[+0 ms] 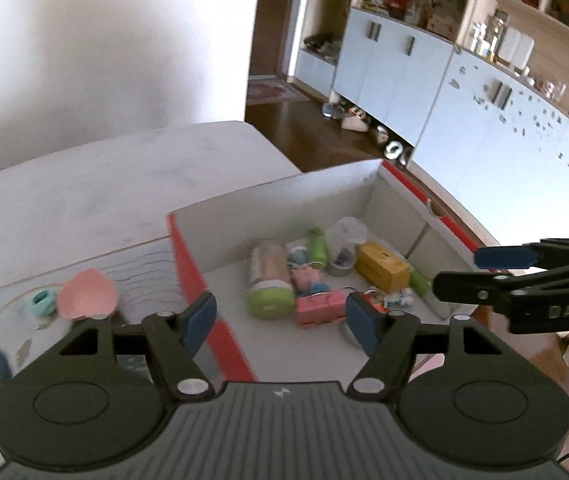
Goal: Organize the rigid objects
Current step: 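Withdraw both open tools from the shoebox back over the table, then grasp the pink heart-shaped dish with the right tool while the left tool grasps the teal sharpener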
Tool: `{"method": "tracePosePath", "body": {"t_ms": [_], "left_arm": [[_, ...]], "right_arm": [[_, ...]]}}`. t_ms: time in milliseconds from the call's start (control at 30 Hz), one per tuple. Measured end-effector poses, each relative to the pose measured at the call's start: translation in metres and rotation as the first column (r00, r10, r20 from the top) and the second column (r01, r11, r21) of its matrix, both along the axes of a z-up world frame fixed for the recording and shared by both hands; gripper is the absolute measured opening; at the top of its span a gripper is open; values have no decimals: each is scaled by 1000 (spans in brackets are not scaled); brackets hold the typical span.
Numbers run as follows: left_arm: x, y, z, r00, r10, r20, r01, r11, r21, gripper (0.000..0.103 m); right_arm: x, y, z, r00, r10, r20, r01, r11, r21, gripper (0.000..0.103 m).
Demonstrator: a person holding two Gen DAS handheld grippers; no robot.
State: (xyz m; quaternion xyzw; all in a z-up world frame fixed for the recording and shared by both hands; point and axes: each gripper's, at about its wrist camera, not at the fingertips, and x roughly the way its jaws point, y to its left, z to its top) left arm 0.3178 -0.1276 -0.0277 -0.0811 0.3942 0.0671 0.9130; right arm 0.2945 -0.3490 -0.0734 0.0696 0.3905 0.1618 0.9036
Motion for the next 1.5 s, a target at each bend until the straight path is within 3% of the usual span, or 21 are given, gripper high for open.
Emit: {"method": "tracePosePath", "body": {"t_ms": [200,300,600,1100,1500], "left_arm": [[-31,33,6,995,91,45,-91,996,3,76],[-47,52,11,986,142,82,-143,990,7,85],[-80,115,5,972,214,96,-218,976,29,85],[-98,209,-31,976,212,50,-214,976,43,85],[-84,247,-74,981,187,45,-191,977,90,85]], "right_arm": [[-10,32,8,998,51,36,-52,999,11,100],[-14,50,11,997,69,45,-69,998,10,102],[-16,107,14,996,79,39,-79,997,15,102],[5,210,10,995,99,23,-98,994,-42,102],[46,274,-18,990,141,-15,-141,976,-167,102]]}}
